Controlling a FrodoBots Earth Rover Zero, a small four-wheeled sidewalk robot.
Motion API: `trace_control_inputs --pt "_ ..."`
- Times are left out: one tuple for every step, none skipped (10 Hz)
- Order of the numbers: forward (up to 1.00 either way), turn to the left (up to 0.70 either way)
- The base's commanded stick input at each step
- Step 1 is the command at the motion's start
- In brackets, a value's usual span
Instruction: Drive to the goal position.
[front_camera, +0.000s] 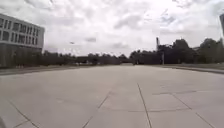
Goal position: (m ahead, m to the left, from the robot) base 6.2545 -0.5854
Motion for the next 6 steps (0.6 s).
trace_control_inputs --pt "1.0 0.0" --pt "1.0 0.0" --pt "1.0 0.0" --pt "1.0 0.0" --pt "1.0 0.0" --pt "1.0 0.0"
